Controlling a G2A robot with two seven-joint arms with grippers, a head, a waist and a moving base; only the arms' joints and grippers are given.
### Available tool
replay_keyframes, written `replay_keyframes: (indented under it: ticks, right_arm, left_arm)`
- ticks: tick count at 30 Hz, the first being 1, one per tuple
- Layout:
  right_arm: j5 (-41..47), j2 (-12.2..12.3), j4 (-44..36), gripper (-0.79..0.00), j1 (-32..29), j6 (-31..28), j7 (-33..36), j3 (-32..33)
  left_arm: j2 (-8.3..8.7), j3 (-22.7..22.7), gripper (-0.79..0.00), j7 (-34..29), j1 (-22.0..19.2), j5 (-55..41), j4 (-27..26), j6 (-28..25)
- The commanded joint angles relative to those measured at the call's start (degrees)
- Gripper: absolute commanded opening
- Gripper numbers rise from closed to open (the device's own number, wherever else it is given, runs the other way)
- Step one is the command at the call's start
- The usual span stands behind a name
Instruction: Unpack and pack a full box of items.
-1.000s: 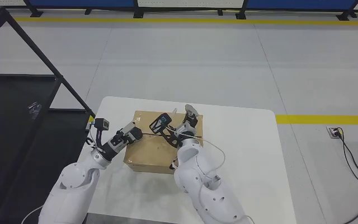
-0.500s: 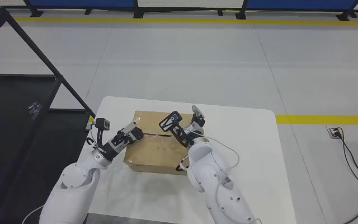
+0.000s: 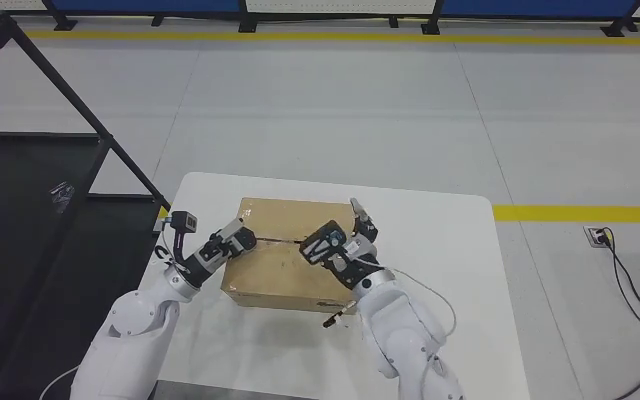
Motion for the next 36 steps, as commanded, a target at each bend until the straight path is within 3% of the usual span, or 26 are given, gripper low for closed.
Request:
replay_keyframes:
  ticks: [1,8,13,17,23,27,36]
  right_arm:
    - [-0.1,0.0,0.0,0.0,0.1,-1.1,0.2,0.1]
    - [-0.1,0.1,0.2,0.0,-0.2,-1.9,-0.4,-0.3]
    - [-14.0,1.2,-0.3,0.0,-1.0,-6.5,-0.4,-4.5]
    - [-23.5,1.4,-0.4,0.0,-2.5,-3.7,3.2,-9.0]
    - [-30.3,0.9,1.3,0.0,-2.8,0.8,8.3,-13.9]
    - [-34.2,-0.1,5.6,0.0,-0.6,3.3,17.1,-16.8]
    - [-38.4,-2.5,12.9,0.0,4.1,10.0,24.4,-21.1]
  left_arm:
    - [-0.01,0.0,0.0,0.0,0.0,0.0,0.0,0.0]
    - [0.0,0.0,0.0,-0.1,0.1,0.1,0.1,-0.2]
    - [-0.02,0.2,0.0,0.0,0.1,0.3,0.0,-0.1]
    - [-0.01,0.2,0.0,0.1,0.1,0.4,-0.1,0.0]
    - [-0.06,0.5,0.0,0.2,0.0,0.7,-0.5,0.3]
    - [-0.08,0.6,0.0,0.3,0.0,0.6,-0.4,0.2]
    - [-0.04,0.3,0.0,0.3,0.1,0.5,-0.4,0.3]
